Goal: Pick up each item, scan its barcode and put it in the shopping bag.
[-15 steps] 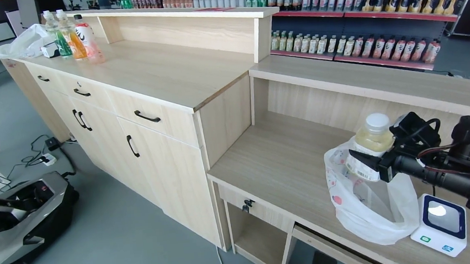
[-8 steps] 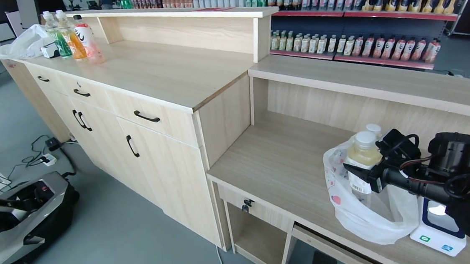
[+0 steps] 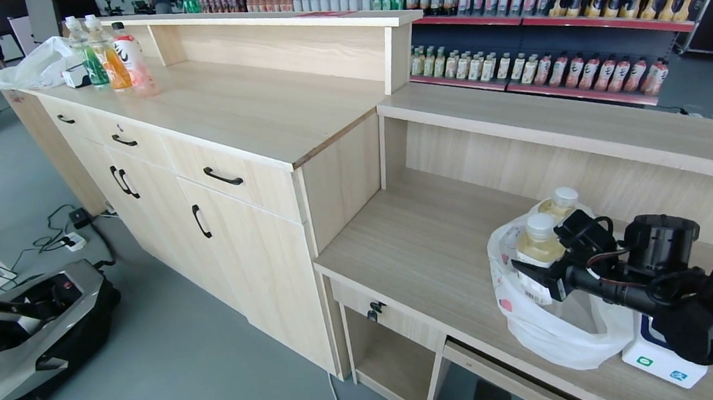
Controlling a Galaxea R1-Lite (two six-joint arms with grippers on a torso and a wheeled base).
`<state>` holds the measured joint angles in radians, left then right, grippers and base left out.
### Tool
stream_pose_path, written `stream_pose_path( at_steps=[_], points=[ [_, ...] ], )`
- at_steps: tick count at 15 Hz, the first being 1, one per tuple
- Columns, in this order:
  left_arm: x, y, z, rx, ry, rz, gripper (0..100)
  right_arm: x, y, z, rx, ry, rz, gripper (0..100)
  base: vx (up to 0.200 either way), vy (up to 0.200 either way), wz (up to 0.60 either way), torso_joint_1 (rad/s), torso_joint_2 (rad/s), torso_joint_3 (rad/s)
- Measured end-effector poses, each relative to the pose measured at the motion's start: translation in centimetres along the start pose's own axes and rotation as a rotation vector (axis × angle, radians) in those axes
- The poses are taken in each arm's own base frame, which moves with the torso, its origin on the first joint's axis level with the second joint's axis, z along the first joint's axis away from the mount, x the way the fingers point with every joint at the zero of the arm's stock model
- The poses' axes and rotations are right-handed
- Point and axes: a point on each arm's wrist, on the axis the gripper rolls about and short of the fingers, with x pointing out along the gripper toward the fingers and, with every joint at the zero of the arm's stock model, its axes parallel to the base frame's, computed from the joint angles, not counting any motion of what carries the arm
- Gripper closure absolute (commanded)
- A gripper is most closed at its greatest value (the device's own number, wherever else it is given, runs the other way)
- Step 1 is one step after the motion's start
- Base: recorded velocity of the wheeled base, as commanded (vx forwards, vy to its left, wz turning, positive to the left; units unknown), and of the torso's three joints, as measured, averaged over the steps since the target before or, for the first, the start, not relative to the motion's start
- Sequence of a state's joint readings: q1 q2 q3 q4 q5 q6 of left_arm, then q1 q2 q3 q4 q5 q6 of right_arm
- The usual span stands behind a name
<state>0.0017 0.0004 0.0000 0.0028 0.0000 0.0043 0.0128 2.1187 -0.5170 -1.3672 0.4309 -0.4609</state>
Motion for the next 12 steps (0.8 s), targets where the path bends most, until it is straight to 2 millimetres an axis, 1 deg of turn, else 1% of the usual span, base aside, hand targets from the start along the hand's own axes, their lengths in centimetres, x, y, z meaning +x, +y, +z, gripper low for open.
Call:
stream_pose_path(
  at_steps=[4,7,12],
  points=[
    [0.0,0.0,0.0,0.000,0.000,-0.001,0,1.0,0.6,-1.2,0.096,0.030,0.026,100,0.000,0.000,0.00,0.000,0.00,0.000],
    [0.0,0.0,0.0,0.000,0.000,0.000,0,1.8,0.6,-1.9,0.167,0.036,0.030,100,0.000,0.000,0.00,0.000,0.00,0.000],
    [0.0,0.0,0.0,0.000,0.000,-0.001,0,2.4,1.0,-2.9,0.185,0.055,0.042,100,0.000,0.000,0.00,0.000,0.00,0.000]
  ],
)
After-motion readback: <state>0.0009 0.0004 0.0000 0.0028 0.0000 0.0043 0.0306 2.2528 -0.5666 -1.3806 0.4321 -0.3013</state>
